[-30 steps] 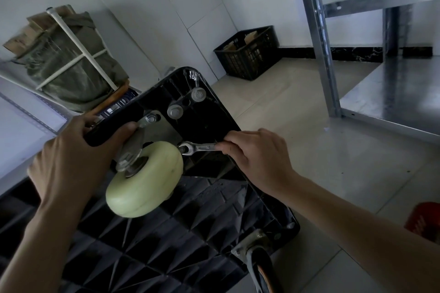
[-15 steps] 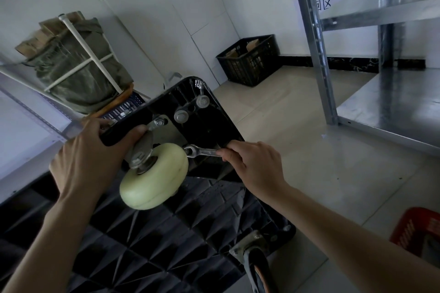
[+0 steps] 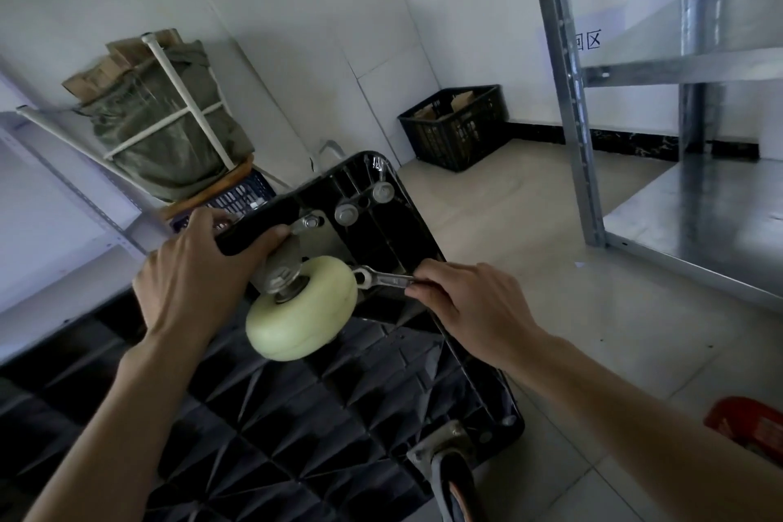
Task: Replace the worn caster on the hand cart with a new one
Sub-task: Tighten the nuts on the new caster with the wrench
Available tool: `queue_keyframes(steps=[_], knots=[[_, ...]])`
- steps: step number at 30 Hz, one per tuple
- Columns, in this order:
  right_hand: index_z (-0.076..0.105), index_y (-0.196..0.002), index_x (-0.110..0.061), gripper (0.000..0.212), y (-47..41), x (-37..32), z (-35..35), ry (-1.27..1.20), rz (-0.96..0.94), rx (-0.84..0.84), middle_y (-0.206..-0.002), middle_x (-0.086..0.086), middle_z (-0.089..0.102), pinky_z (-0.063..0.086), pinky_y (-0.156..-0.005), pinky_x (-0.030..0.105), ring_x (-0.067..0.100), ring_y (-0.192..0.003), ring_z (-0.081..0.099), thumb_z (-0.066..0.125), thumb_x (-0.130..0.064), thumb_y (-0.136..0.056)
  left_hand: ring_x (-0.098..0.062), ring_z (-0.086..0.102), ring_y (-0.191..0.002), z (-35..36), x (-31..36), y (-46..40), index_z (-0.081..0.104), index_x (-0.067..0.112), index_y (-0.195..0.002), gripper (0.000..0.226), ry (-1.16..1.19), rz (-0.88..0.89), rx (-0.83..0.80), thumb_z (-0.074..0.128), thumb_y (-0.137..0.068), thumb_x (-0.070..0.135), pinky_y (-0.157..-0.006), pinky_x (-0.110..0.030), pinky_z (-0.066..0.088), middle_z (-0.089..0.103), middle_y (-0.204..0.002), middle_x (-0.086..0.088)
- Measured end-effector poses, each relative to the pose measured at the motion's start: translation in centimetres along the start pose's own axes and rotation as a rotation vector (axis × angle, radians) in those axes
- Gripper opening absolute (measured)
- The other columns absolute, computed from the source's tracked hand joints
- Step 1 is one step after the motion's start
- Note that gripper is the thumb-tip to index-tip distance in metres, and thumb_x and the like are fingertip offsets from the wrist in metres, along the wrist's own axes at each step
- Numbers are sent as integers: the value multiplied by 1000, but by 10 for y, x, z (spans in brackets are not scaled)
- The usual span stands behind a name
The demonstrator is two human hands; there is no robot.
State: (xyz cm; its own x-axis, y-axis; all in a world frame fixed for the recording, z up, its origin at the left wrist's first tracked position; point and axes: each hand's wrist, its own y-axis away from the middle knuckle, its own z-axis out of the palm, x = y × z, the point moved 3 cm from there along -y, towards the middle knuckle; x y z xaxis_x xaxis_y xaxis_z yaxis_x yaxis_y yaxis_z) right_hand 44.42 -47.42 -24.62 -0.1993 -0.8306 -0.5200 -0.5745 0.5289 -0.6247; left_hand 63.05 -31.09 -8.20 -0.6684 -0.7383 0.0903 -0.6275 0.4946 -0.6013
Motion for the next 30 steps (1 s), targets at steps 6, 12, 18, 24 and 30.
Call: queue_keyframes(steps=[6,12,18,24,30], knots=[[57,-99,-34,29,22,19,-20,29,113,-22,-61,-16,48,38,-55,28,6,-60,51,41,-59,-102,-35,66,-99,-1,-2,0,52,26,-124,85,34,24,-12,45,-70,91,-72,-38,43,70,-111,-11],[56,-88,-35,30,13,17,-52,-63,109,28,-62,-11,53,35,-49,31,8,-52,49,48,-62,-96,-31,67,-100,-8,-5,2,54,27,-124,68,122,82,-7,55,-80,79,-72,-36,41,71,-121,1],[62,-101,-42,20,-15,-15,-79,-2,2,9,-65,-21,60,32,-47,26,1,-57,55,63,-58,-89,-22,66,-105,-13,-14,9,53,27,-127,61,291,110,25,66,-83,66,-73,-34,45,69,-121,9],[63,-104,-40,20,-20,-43,-89,-50,-68,24,-75,-21,64,47,-54,33,2,-65,60,60,-57,-93,-18,59,-117,-28,-17,30,54,28,-131,53,362,143,126,61,-89,61,-87,-38,50,63,-131,8],[68,-109,-36,27,-33,-60,-102,45,-112,60,-71,-29,57,36,-52,22,-4,-66,58,55,-55,-96,-12,60,-112,-46,-16,35,58,32,-126,44,396,182,151,64,-90,56,-84,-35,50,64,-122,16]])
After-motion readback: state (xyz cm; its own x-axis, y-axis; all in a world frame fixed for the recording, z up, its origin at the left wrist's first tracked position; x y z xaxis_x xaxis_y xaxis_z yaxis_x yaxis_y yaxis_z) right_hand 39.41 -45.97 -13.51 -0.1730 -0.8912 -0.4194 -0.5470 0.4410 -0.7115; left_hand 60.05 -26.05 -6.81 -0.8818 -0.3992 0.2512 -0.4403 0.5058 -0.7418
